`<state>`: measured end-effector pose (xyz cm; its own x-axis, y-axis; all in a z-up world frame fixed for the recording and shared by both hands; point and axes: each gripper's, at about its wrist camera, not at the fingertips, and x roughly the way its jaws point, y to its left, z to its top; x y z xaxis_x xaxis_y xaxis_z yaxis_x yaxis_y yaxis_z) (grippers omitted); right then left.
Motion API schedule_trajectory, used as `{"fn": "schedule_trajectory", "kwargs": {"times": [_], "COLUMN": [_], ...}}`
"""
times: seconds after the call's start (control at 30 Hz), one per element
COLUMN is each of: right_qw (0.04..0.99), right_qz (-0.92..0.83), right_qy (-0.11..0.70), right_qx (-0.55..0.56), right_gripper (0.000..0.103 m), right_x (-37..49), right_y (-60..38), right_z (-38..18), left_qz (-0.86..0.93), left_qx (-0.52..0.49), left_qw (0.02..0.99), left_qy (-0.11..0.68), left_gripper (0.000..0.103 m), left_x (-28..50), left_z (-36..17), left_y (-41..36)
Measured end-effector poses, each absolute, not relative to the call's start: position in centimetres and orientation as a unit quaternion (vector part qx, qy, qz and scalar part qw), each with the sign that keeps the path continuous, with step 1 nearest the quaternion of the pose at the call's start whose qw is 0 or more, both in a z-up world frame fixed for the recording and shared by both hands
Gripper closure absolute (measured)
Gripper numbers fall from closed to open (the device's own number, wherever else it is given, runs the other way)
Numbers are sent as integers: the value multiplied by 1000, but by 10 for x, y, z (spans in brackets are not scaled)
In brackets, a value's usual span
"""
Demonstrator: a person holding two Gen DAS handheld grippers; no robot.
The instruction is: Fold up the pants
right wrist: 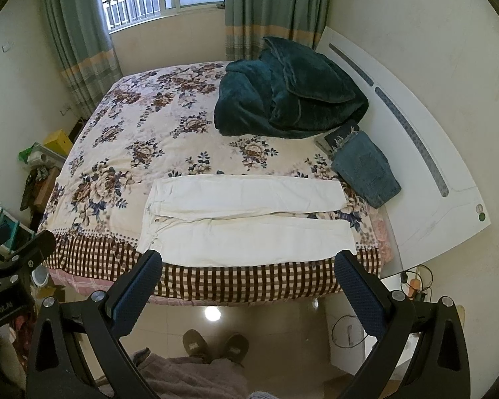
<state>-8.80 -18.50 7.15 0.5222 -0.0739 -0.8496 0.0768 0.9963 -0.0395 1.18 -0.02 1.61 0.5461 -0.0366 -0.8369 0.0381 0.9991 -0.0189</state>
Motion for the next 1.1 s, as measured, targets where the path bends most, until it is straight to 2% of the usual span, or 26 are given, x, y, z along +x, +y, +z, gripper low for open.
{"fn": "schedule_trajectory", "kwargs": {"times": [0.23, 0.57, 0.8, 1.1], "right_qw": [870, 845, 812, 739], "right_qz": [-85, -151, -184, -198], "right_qy": [483, 505, 544, 624], "right_qx": [44, 95, 107, 157], "right_gripper": [0, 0, 0, 0], "right_x": [-59, 55, 209, 416], "right_y": [-182, -227, -302, -407], "right_z": [58, -38, -171, -401], "left_qz": [-12, 18, 73, 209], "left_qx": [2, 6, -45, -206], "left_qw": [885, 864, 817, 681], "left_qy": [465, 502, 570, 670], "left_gripper": [0, 0, 0, 0], "left_x": [44, 158, 270, 409], "left_z": [-5, -77, -171, -372], "left_y": [23, 29, 26, 50]}}
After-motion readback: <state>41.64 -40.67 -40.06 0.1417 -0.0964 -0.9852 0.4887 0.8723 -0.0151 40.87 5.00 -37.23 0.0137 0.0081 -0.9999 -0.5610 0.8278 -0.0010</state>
